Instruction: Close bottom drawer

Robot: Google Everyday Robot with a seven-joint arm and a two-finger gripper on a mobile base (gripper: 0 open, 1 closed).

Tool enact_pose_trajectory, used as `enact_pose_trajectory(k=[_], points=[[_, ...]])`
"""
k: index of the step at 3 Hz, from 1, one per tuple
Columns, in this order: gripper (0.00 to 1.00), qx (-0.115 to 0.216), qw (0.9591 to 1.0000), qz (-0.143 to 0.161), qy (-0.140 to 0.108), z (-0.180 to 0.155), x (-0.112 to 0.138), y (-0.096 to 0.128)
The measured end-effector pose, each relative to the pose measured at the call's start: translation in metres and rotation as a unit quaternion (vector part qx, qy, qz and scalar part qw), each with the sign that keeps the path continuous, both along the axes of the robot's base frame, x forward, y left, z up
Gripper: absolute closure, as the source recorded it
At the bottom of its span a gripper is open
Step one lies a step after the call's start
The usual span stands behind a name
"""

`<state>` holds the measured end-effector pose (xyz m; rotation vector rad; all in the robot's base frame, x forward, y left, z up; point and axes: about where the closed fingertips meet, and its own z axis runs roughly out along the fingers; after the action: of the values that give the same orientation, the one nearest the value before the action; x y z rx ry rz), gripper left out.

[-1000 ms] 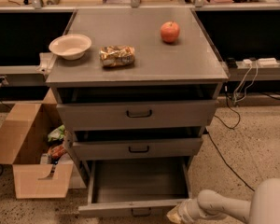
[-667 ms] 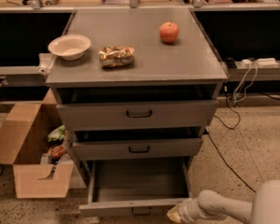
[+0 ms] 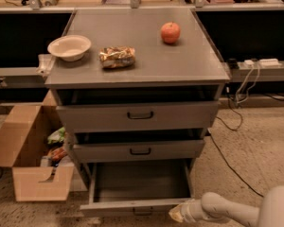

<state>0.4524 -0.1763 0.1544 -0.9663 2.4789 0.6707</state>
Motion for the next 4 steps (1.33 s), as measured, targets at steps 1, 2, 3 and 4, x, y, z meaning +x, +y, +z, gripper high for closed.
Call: enact_pose_trajectory(k=[1, 2, 3, 4], points=[[1.0, 0.028, 0.9984, -0.043, -0.024, -0.005, 0.018, 0.001], [1.0, 0.031, 0.9981, -0.045, -0.027, -0.006, 0.021, 0.001], [1.0, 0.041, 0.9973, -0.051, -0.034, -0.007, 0.028, 0.002], [1.0, 0.051, 0.9962, -0.056, -0.043, -0.006, 0.037, 0.003]])
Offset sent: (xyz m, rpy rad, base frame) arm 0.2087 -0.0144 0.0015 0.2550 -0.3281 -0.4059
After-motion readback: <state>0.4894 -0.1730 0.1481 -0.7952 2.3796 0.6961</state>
